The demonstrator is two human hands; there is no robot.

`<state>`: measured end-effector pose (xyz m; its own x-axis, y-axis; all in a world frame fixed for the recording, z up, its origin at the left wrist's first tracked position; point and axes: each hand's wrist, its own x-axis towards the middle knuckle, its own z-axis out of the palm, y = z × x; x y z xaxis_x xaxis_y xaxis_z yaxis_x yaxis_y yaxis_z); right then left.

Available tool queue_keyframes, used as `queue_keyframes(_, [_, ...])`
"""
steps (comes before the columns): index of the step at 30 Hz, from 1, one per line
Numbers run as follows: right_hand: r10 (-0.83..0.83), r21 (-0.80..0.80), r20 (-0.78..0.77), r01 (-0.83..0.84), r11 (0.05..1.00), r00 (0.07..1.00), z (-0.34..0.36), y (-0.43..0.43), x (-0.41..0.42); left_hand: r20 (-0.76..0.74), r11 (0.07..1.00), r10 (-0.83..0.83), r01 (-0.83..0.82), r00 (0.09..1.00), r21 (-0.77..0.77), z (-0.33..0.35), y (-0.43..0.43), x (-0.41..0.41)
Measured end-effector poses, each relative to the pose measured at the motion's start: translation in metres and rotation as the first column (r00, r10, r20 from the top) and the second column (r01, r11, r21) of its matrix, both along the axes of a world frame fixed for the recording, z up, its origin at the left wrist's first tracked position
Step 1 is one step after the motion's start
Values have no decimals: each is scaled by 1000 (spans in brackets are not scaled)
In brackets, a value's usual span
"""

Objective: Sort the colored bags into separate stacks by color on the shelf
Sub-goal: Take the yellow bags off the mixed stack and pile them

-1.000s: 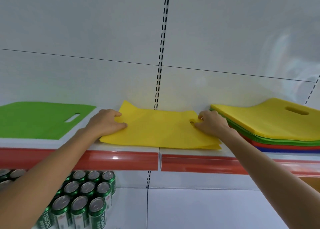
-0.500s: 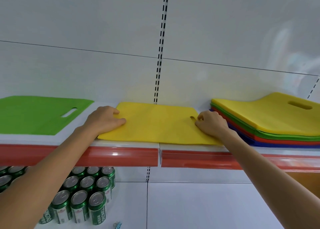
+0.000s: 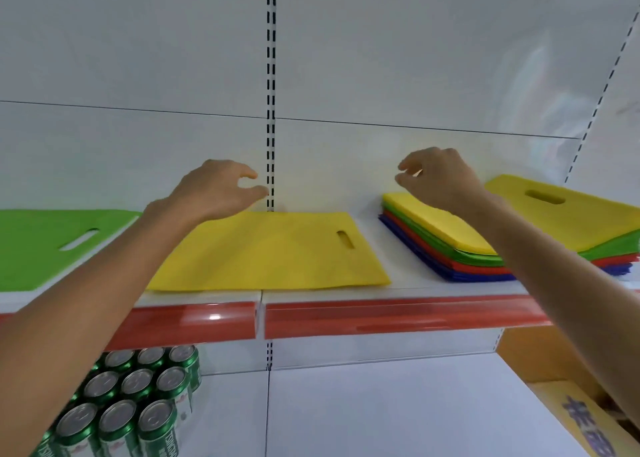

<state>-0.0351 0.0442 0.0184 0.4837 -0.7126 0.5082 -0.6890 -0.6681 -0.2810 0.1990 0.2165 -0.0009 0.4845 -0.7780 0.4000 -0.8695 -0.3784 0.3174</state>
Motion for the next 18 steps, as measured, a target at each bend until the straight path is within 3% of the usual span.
queue_keyframes(4, [-105,-12,-22,105,994,994,24,-36,-52,-41,990,-142,141,989,-27,12,-49,-52])
queue_keyframes(11, [-232,25,-90,235,972,969,29,-99,-155,-52,959,-274,277,960,63,-1,-144,-139])
queue_keyframes(18, [-330,66,-132,340,938,935,32,-165,-241,-71,932,-152,167,986,321,-17,-213,-181])
